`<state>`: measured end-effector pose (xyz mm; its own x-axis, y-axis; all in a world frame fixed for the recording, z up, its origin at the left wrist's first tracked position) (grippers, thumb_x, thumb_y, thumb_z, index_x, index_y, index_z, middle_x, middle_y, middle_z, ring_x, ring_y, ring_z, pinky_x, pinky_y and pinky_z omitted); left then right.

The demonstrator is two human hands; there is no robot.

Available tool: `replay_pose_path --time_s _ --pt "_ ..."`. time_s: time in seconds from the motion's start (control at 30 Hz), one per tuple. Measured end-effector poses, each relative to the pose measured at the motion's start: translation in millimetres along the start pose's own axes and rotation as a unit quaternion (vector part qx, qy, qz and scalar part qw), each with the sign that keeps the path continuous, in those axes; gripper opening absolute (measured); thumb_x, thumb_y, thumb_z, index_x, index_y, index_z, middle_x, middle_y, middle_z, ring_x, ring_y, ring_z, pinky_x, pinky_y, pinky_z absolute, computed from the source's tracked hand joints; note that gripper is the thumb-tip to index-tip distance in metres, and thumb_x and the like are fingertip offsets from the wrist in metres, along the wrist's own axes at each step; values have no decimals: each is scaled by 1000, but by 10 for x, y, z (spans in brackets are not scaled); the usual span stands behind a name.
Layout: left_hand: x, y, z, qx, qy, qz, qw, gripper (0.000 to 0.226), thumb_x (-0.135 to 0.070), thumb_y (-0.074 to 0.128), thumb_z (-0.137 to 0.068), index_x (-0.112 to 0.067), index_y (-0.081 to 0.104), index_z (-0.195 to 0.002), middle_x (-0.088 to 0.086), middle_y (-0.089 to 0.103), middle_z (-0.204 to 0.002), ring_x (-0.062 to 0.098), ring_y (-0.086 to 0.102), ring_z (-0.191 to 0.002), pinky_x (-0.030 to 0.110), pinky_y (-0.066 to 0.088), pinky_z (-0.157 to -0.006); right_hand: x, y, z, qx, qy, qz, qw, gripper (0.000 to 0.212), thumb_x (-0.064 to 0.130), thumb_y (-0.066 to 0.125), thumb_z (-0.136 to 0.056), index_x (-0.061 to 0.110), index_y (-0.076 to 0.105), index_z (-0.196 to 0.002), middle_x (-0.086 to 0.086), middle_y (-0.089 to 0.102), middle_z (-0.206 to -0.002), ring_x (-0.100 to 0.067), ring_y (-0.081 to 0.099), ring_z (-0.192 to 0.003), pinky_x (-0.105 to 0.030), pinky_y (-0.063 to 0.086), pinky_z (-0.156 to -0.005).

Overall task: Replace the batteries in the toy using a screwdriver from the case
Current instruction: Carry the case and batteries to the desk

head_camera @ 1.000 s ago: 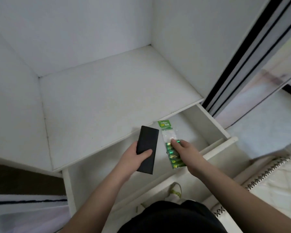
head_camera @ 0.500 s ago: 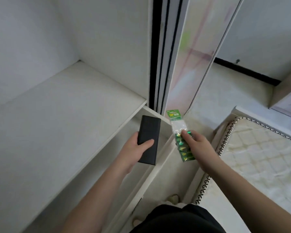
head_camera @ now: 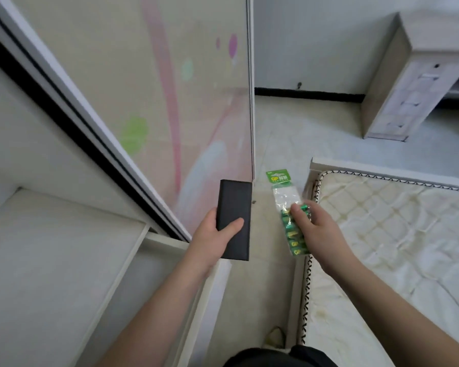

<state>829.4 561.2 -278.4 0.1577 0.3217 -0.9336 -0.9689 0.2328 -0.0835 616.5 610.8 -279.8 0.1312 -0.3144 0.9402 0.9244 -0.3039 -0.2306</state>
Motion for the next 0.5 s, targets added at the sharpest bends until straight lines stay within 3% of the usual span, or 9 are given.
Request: replay_pose_path --time_s 0.13,0.27,0.4,0.5 --pt "-93 411 -218 38 -8 -6 999 26 -18 67 -90 -23 59 -113 -6 71 -106 4 70 -88 19 55 -70 -93 -399 -119 -46 18 -15 999 21 50 54 -90 30 62 -90 -1 68 -81 -23 67 -75 -49 58 -73" --pt "-164 717 -359 80 -13 -41 996 32 -20 67 -90 -21 58 -121 -4 71 -111 8 69 -94 22 56 -76 -190 -774 -174 -88 42 -46 994 16 42 54 -94 29 62 -92 0 67 -80 -17 65 -68 -42 57 -67" --pt "-236 935 -533 110 -6 -54 992 29 -20 66 -90 -25 59 -118 -11 71 -106 2 69 -90 17 53 -70 -218 -1006 -225 -122 48 -62 989 18 42 53 -95 26 61 -99 1 66 -79 -10 63 -62 -31 52 -57" --pt "-256 1038 -681 120 -8 -58 991 36 -26 68 -89 -26 58 -123 -10 71 -111 6 68 -98 25 53 -80 -220 -1080 -286 -140 54 -63 987 19 42 52 -95 26 61 -100 3 66 -79 -8 63 -61 -28 49 -55"
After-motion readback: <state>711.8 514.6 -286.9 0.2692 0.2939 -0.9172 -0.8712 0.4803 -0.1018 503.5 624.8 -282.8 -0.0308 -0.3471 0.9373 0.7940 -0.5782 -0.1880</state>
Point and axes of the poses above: each hand's wrist, its own z-axis away from the middle knuckle, its own y-axis out of the palm, x = y × z, the point moved 4 cm from there along -z, towards the middle knuckle
